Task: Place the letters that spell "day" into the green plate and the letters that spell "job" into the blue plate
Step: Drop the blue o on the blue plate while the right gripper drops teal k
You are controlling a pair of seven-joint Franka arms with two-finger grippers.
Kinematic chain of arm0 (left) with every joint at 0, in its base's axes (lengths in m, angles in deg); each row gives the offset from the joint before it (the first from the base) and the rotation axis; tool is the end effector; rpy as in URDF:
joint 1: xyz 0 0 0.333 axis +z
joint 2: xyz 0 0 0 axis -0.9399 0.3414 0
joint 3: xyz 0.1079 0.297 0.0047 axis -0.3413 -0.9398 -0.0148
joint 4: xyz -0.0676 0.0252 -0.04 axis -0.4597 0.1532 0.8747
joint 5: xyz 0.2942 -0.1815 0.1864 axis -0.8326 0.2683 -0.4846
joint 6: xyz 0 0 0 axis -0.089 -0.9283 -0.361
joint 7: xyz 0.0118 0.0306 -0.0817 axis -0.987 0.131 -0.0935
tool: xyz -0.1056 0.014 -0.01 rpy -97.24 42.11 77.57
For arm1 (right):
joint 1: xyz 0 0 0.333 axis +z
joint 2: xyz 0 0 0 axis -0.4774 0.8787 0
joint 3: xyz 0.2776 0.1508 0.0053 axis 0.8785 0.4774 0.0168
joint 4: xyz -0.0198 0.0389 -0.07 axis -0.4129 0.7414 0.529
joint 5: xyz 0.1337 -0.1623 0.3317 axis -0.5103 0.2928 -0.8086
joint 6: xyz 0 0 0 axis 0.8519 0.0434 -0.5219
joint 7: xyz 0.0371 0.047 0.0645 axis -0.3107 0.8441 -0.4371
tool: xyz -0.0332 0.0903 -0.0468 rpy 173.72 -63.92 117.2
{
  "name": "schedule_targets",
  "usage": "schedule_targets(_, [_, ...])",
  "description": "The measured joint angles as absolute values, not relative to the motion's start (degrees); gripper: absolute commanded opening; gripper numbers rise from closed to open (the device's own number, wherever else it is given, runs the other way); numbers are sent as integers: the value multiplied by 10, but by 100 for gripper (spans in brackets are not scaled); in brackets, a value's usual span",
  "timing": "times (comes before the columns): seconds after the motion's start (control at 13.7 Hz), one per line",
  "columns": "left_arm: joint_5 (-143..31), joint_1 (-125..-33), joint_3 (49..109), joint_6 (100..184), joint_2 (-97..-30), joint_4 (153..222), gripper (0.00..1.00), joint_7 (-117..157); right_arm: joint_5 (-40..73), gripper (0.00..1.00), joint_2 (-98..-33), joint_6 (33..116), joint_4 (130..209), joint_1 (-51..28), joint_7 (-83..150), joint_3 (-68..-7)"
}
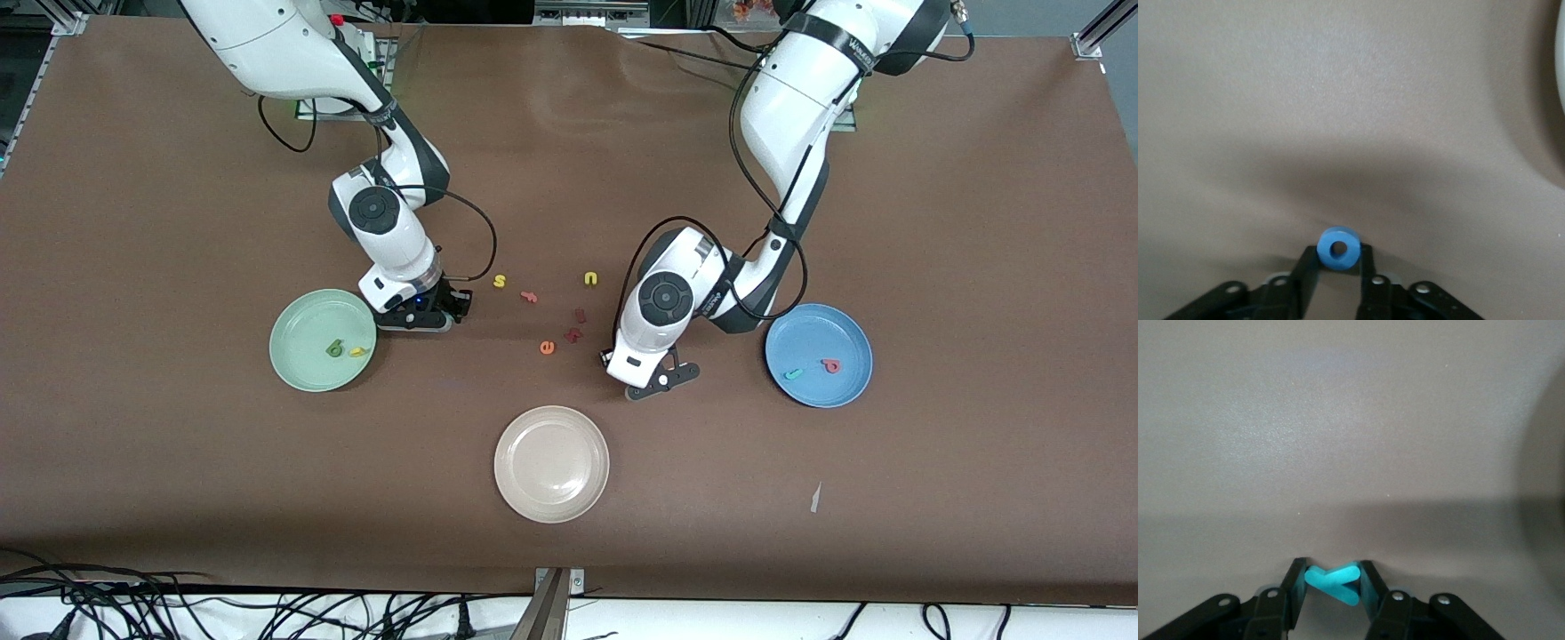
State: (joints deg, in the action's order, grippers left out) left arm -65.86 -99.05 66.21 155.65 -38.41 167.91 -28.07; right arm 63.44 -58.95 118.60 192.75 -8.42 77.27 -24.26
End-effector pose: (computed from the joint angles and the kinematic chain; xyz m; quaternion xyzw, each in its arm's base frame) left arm 0.6095 -0.3983 0.1738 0.9814 0.1892 -0.0260 0.0189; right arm 0.5152 0.2802 0.1748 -0.9971 0.0274 -0.0610 0.0355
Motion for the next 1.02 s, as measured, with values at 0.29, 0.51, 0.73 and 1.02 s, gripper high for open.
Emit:
schedule_targets(0.29, [-668,-992,662,1555,-384,1678,13,-283,636,28,-620,1093,1896,-86,697,-273])
schedule_targets(0.51, [-704,-976,653,1515,-389,1670,13,-250,635,29,-646,1041,1874,-95,609,-302])
schedule_targets(0.73, [-708,-938,652,1441,-431,1672,14,-156,635,100,-654,1028,1873,-137,501,-313])
schedule_targets(1.02, [-709,-867,649,1426,-513,1745,14,4,631,100,-659,1016,1873,-176,455,-314])
